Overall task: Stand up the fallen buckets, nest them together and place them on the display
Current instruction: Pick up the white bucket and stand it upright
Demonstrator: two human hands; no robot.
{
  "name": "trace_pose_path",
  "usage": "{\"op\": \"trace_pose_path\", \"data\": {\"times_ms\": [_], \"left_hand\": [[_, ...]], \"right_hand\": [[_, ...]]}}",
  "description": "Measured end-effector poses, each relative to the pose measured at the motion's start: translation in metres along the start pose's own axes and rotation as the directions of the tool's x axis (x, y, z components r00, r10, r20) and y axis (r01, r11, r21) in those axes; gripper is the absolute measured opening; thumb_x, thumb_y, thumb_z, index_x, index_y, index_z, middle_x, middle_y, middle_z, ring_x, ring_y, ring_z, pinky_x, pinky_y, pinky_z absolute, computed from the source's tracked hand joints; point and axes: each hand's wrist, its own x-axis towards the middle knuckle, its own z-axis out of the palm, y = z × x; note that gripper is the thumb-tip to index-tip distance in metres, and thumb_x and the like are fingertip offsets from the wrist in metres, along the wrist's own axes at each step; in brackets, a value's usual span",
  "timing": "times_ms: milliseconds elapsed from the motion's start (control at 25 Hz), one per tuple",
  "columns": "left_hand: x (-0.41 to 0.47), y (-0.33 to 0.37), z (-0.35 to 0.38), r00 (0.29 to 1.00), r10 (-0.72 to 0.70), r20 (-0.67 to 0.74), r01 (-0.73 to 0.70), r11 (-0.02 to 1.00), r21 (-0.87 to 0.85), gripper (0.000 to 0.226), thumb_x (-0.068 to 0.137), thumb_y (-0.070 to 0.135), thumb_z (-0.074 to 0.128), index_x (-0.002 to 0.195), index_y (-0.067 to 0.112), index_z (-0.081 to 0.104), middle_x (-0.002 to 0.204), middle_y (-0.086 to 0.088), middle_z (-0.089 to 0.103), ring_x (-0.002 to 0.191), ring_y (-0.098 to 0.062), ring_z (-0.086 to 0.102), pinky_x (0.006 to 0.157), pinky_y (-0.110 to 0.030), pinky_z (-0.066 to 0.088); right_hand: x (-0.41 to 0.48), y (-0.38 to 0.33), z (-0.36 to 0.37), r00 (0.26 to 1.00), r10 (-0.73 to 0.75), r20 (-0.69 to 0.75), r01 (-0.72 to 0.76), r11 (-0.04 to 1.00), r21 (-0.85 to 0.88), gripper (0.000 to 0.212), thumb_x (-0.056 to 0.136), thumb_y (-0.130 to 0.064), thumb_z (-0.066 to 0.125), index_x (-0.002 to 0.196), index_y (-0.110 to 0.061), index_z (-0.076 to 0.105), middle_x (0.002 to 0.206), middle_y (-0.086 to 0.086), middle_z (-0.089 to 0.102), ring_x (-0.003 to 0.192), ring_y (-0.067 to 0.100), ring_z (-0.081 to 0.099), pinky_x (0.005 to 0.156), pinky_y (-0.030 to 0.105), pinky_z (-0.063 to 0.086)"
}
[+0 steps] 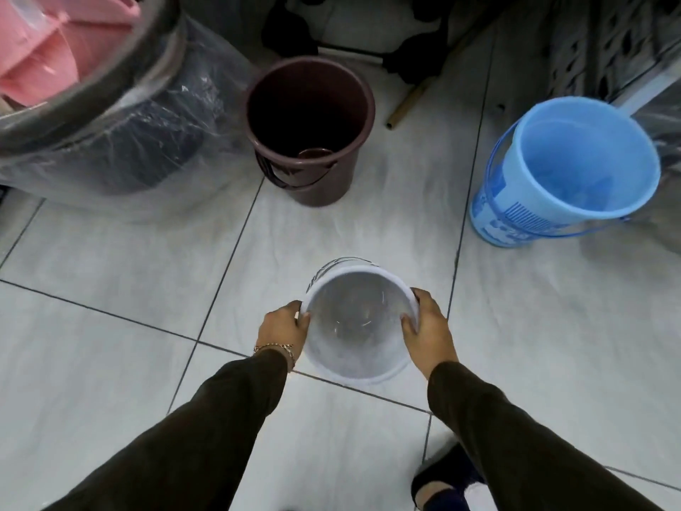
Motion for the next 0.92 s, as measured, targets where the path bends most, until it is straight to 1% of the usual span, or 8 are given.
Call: {"op": "trace_pose_path", "data": {"times_ms": [120,240,360,440,520,640,760,920], "left_hand": [[0.018,0.033,0.027,0.986,-0.111,0.126,0.137,0.964,-0.228,0.019,0.092,0.03,0.053,0.091,0.012,0.061,0.088,-0.02,0.073,0.081,-0.042,0.07,0.076,-0.044,0.06],[0.026,0.047,0.057,0.947,-0.237,0.219,0.308,0.864,-0.397,0.025,0.093,0.026,0.057,0.109,0.008,0.062,0.099,-0.024,0.071,0.074,-0.042,0.073,0.069,-0.049,0.062],[0.029,0.053,0.072,0.917,-0.275,0.289,0.387,0.789,-0.477,0.037,0.093,0.026,0.059,0.125,0.006,0.057,0.109,-0.024,0.07,0.071,-0.038,0.071,0.062,-0.042,0.063],[0.023,0.061,0.068,0.925,-0.275,0.262,0.365,0.833,-0.416,0.043,0.093,0.03,0.058,0.13,0.009,0.053,0.112,-0.021,0.07,0.081,-0.036,0.071,0.071,-0.043,0.062],[0.017,0.069,0.054,0.963,-0.235,0.132,0.263,0.928,-0.264,0.052,0.093,0.035,0.056,0.138,0.013,0.046,0.123,-0.012,0.066,0.108,-0.036,0.064,0.093,-0.045,0.054],[0.012,0.109,0.026,0.993,0.064,-0.098,-0.082,0.979,-0.188,0.047,0.093,0.034,0.055,0.138,0.021,0.047,0.128,-0.005,0.06,0.119,-0.032,0.052,0.105,-0.044,0.043],[0.026,0.188,0.018,0.977,0.207,-0.045,-0.211,0.926,-0.312,0.042,0.093,0.036,0.056,0.134,0.027,0.05,0.128,-0.001,0.059,0.119,-0.028,0.053,0.103,-0.044,0.047],[0.056,0.314,0.049,0.974,0.16,0.161,-0.065,0.876,-0.477,0.06,0.091,0.048,0.055,0.143,0.021,0.041,0.146,-0.006,0.048,0.129,-0.028,0.05,0.107,-0.035,0.04]], "right_hand": [[0.018,0.007,-0.03,0.997,0.072,0.007,-0.072,0.997,0.002,0.066,0.091,-0.006,0.057,0.147,-0.026,0.03,0.144,0.003,0.043,0.125,0.022,0.05,0.107,0.037,0.042],[0.021,0.025,-0.039,0.997,0.079,0.017,-0.079,0.997,-0.027,0.071,0.091,-0.003,0.055,0.151,-0.027,0.023,0.15,0.002,0.03,0.127,0.022,0.048,0.107,0.031,0.039],[0.023,0.041,-0.044,0.997,0.073,0.025,-0.073,0.997,-0.021,0.066,0.093,-0.008,0.053,0.151,-0.025,0.026,0.153,-0.001,0.029,0.131,0.021,0.045,0.107,0.025,0.034],[0.024,0.047,-0.051,0.996,0.085,0.034,-0.086,0.996,0.007,0.063,0.095,-0.013,0.054,0.151,-0.022,0.028,0.156,0.0,0.029,0.137,0.021,0.041,0.115,0.03,0.032],[0.025,0.049,-0.06,0.99,0.137,0.02,-0.138,0.988,0.071,0.061,0.096,-0.022,0.056,0.151,-0.022,0.029,0.158,0.0,0.028,0.14,0.022,0.039,0.117,0.041,0.034],[0.034,0.04,-0.107,0.95,0.301,-0.086,-0.262,0.915,0.307,0.061,0.094,-0.037,0.056,0.148,-0.023,0.032,0.158,0.002,0.027,0.141,0.024,0.039,0.114,0.035,0.033],[0.065,0.033,-0.178,0.869,0.45,-0.207,-0.31,0.82,0.481,0.062,0.096,-0.041,0.052,0.15,-0.017,0.031,0.158,0.006,0.028,0.14,0.026,0.037,0.102,0.025,0.027],[0.14,0.053,-0.257,0.792,0.53,-0.303,-0.312,0.777,0.546,0.075,0.093,-0.05,0.051,0.151,-0.011,0.026,0.158,0.011,0.03,0.143,0.029,0.034,0.115,0.038,0.028]]}}
